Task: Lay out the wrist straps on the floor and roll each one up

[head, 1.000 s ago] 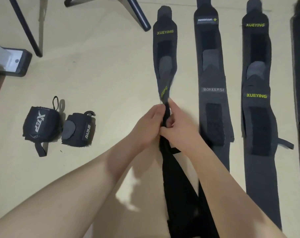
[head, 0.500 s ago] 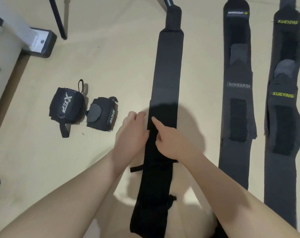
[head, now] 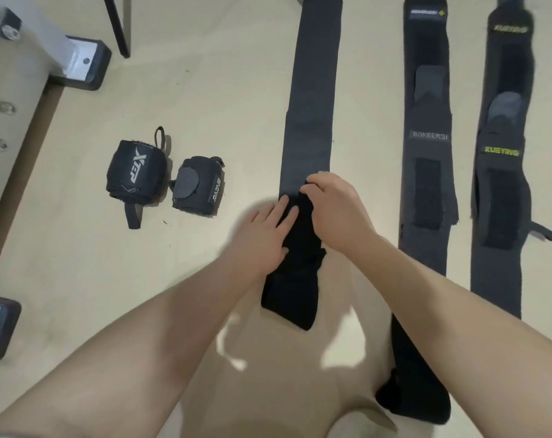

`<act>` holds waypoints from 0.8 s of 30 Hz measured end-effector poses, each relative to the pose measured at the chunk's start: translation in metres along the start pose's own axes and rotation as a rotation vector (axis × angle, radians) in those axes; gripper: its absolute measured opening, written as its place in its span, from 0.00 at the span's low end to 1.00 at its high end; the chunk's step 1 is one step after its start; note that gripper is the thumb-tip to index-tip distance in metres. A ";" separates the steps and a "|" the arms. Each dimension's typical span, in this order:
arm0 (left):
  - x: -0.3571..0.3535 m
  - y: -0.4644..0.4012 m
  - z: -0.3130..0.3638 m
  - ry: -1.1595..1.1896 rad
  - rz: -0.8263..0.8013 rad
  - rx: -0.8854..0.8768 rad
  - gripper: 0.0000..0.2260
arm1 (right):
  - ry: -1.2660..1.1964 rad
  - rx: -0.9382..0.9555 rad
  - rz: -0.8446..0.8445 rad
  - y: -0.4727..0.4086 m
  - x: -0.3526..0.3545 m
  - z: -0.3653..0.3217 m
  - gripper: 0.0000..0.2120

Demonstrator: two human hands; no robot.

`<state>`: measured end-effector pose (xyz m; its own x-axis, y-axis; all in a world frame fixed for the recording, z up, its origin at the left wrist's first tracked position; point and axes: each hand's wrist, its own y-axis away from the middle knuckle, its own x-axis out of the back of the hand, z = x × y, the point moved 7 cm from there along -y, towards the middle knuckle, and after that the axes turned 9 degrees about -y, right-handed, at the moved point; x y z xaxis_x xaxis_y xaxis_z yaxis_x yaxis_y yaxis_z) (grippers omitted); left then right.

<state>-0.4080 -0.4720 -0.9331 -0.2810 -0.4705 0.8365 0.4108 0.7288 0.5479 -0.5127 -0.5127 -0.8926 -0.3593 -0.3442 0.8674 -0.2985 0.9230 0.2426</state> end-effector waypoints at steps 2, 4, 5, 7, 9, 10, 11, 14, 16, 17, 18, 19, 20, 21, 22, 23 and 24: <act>0.007 -0.011 -0.002 0.003 -0.020 0.003 0.35 | -0.110 -0.078 0.080 0.025 0.002 -0.001 0.14; 0.016 -0.013 -0.001 0.013 0.048 -0.018 0.34 | -0.212 -0.144 0.073 0.052 -0.008 -0.001 0.14; 0.023 -0.010 0.000 0.055 0.137 -0.034 0.31 | -0.249 -0.171 0.040 0.065 -0.015 0.000 0.14; 0.033 0.007 0.002 0.230 0.290 -0.059 0.23 | -0.295 -0.201 -0.046 0.086 -0.033 0.003 0.17; 0.026 0.025 0.001 0.441 0.261 -0.058 0.18 | -0.300 -0.181 -0.143 0.100 -0.048 0.004 0.23; 0.017 0.034 0.003 0.484 0.185 -0.066 0.16 | -0.267 -0.153 -0.187 0.105 -0.054 0.003 0.25; 0.008 0.042 0.006 0.487 0.116 -0.079 0.16 | -0.209 -0.120 -0.218 0.108 -0.057 0.001 0.26; -0.006 0.055 0.007 0.537 0.017 -0.067 0.16 | -0.064 -0.062 -0.229 0.110 -0.058 -0.001 0.29; -0.005 0.058 0.009 0.599 0.012 -0.062 0.14 | -0.036 -0.082 -0.232 0.108 -0.058 -0.003 0.29; -0.005 0.059 0.013 0.599 0.011 -0.083 0.13 | -0.023 -0.084 -0.244 0.107 -0.059 -0.005 0.26; -0.006 0.061 0.018 0.593 0.000 -0.109 0.13 | -0.007 -0.076 -0.249 0.107 -0.059 -0.008 0.23; -0.008 0.063 0.022 0.587 -0.017 -0.125 0.14 | 0.003 -0.055 -0.243 0.108 -0.058 -0.011 0.19; -0.012 0.065 0.025 0.580 -0.047 -0.136 0.14 | -0.002 -0.030 -0.230 0.110 -0.057 -0.015 0.16; -0.019 0.067 0.027 0.566 -0.086 -0.148 0.14 | -0.018 -0.003 -0.221 0.114 -0.057 -0.018 0.14; -0.026 0.071 0.028 0.540 -0.126 -0.167 0.14 | -0.040 0.018 -0.228 0.119 -0.058 -0.020 0.13; -0.033 0.076 0.030 0.489 -0.149 -0.198 0.16 | -0.064 0.031 -0.251 0.125 -0.061 -0.022 0.13; -0.038 0.081 0.031 0.435 -0.145 -0.246 0.19 | -0.089 0.036 -0.284 0.131 -0.066 -0.024 0.12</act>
<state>-0.3913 -0.3798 -0.9207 0.0145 -0.7593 0.6506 0.6004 0.5270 0.6016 -0.5073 -0.3649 -0.9075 -0.3329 -0.6029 0.7250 -0.4292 0.7815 0.4528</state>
